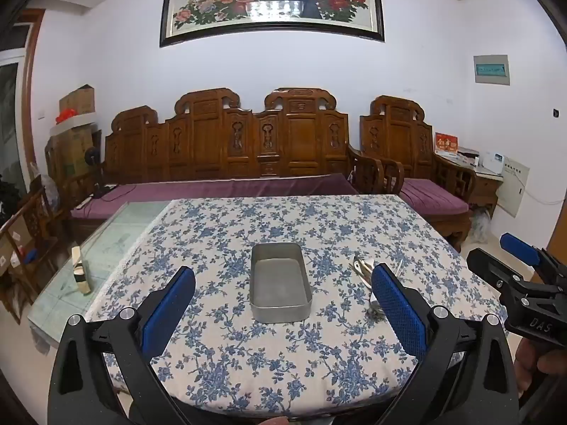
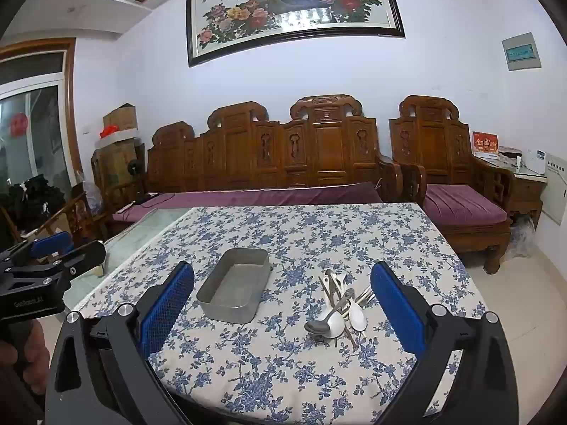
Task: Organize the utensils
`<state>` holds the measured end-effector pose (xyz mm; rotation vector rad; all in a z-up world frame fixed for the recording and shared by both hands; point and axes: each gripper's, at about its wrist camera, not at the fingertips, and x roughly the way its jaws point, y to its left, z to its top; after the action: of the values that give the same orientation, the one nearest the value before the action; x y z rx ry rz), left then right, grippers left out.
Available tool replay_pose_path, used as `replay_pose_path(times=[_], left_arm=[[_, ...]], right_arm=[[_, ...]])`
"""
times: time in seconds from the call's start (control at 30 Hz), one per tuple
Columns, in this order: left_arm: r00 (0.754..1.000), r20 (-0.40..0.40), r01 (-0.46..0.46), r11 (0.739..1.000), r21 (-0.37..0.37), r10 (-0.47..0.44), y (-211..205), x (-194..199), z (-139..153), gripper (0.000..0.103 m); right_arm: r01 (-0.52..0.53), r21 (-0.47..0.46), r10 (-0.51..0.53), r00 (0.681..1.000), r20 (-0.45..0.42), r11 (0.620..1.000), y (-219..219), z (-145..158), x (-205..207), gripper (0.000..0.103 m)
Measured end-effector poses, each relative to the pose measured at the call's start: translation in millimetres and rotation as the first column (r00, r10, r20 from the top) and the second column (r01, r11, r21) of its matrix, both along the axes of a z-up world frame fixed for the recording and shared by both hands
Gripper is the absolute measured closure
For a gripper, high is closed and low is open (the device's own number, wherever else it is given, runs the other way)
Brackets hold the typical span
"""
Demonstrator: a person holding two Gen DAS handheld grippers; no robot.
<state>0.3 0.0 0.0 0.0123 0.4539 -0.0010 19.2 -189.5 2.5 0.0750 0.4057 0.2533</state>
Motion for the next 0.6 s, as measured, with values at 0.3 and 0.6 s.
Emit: replay_pose_path(times=[0.3, 0.6], left_arm=[[1.000, 0.005, 0.002, 1.000, 0.003, -0.002, -0.2, -0.2, 0.0, 0.006], [1.000, 0.005, 0.001, 1.000, 0.004, -0.001, -0.4, -0.2, 0.1, 0.006]], right_arm=[[-0.001, -0.005, 0.001, 1.000, -0.001, 1.000, 1.0, -0.5, 0.3, 0.003], [-0.002, -0.005, 0.002, 1.000, -0.001, 1.000, 1.1, 0.4, 0.1, 0.003]])
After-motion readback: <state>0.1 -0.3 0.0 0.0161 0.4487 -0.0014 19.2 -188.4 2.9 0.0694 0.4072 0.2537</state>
